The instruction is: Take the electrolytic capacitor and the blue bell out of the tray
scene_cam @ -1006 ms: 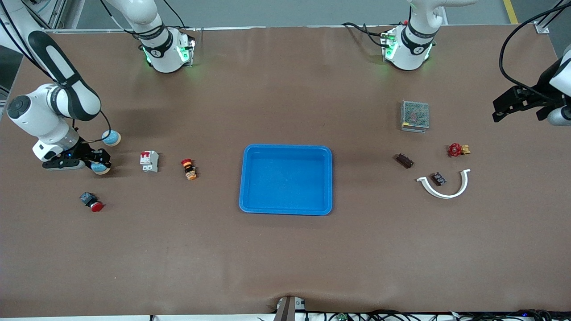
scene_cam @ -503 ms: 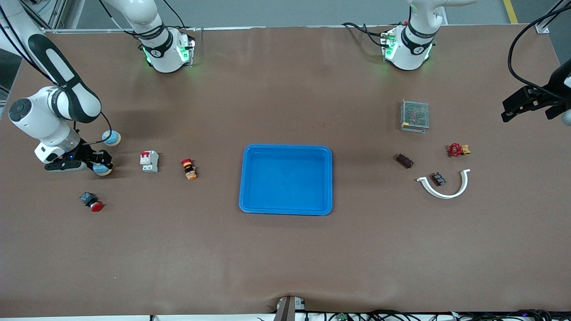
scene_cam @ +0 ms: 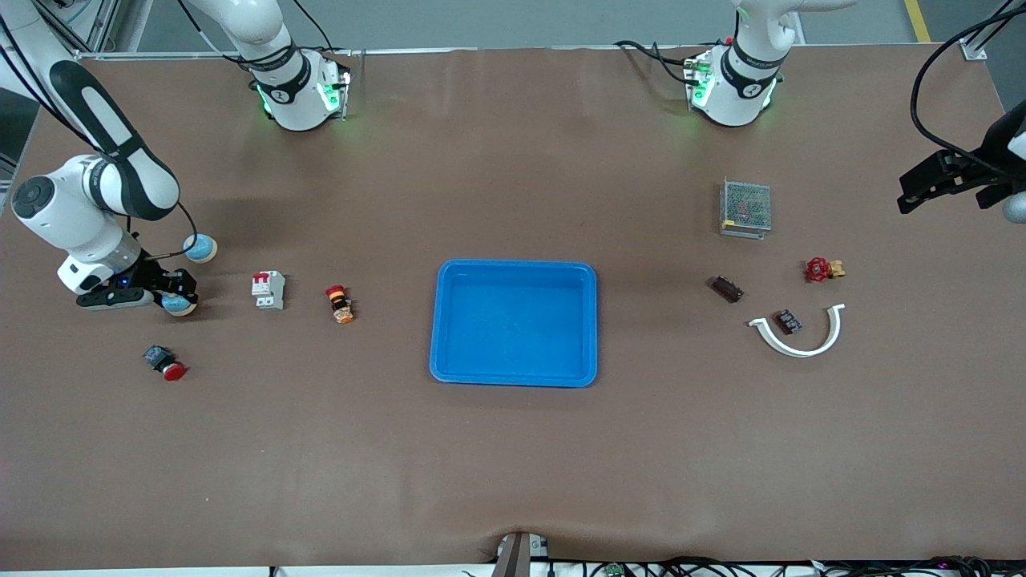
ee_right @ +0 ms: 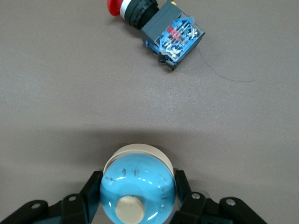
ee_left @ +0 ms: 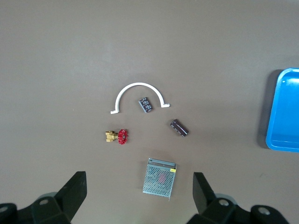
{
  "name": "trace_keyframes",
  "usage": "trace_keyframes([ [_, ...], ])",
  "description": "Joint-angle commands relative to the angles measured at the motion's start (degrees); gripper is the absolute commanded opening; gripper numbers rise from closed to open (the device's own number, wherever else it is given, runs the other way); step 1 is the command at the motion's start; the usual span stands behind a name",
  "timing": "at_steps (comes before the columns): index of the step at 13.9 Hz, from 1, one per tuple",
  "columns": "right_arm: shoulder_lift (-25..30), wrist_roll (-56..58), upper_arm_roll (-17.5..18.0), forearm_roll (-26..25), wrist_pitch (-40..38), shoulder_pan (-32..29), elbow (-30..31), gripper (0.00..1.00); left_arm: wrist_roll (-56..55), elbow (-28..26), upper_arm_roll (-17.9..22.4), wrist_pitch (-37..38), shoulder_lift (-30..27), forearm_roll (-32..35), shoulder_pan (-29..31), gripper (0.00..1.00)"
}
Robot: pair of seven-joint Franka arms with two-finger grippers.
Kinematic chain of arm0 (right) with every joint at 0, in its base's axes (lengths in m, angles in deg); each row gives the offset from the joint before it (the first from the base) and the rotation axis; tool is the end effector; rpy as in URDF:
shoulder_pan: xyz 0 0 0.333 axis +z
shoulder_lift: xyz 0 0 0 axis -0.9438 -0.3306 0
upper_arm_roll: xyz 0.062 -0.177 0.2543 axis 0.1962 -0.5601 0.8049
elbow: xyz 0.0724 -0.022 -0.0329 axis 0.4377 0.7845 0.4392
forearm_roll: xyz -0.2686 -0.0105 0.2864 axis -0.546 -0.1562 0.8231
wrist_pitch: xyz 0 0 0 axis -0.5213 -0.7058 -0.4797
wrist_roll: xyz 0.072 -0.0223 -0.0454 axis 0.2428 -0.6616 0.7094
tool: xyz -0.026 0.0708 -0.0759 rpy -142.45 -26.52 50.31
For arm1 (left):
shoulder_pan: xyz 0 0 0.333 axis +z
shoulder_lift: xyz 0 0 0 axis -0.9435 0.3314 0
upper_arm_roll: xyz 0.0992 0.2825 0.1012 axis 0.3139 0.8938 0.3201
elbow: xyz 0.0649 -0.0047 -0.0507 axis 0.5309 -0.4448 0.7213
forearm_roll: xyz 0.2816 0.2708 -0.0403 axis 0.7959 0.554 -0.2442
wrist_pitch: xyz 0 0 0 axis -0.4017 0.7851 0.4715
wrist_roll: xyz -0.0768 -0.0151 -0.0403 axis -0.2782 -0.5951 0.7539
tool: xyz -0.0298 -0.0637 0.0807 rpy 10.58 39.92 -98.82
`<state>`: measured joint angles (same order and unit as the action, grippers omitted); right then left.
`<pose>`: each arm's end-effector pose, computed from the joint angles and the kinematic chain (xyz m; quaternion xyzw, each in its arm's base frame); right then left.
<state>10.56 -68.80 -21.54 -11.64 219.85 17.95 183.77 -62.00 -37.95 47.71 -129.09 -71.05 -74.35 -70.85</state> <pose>0.4811 -0.2099 0.1762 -0.9956 -0.0492 -0.0792 0.0110 0.5500 -0.0143 0.6482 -0.9996 -0.0161 -0.0014 0.0242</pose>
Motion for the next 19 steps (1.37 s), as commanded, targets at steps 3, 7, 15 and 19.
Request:
trace_keyframes([
  [3, -1.58, 0.14, 0.43, -1.60, -0.50, -1.31, -2.80, 1.00, 0.95, -2.11, -0.14, -1.04, -1.78, -1.22, 1.08, 1.00],
  [7, 0.09, -0.13, 1.74, -1.07, -15.11, -1.05, -8.76, 1.00, 0.86, -6.50, -0.58, -3.76, -4.32, -1.31, 0.90, 1.00],
  [15, 0.10, -6.35, 6.32, 5.70, -48.22, 7.72, -33.64, 1.00, 1.21, -6.42, -2.52, -2.71, -4.33, -1.57, 0.64, 1.00],
  [19, -0.34, -14.87, 6.23, 5.17, -48.31, 14.58, -36.91, 1.00, 1.30, -6.51, -2.87, -1.22, -4.41, -2.27, 0.64, 1.00],
])
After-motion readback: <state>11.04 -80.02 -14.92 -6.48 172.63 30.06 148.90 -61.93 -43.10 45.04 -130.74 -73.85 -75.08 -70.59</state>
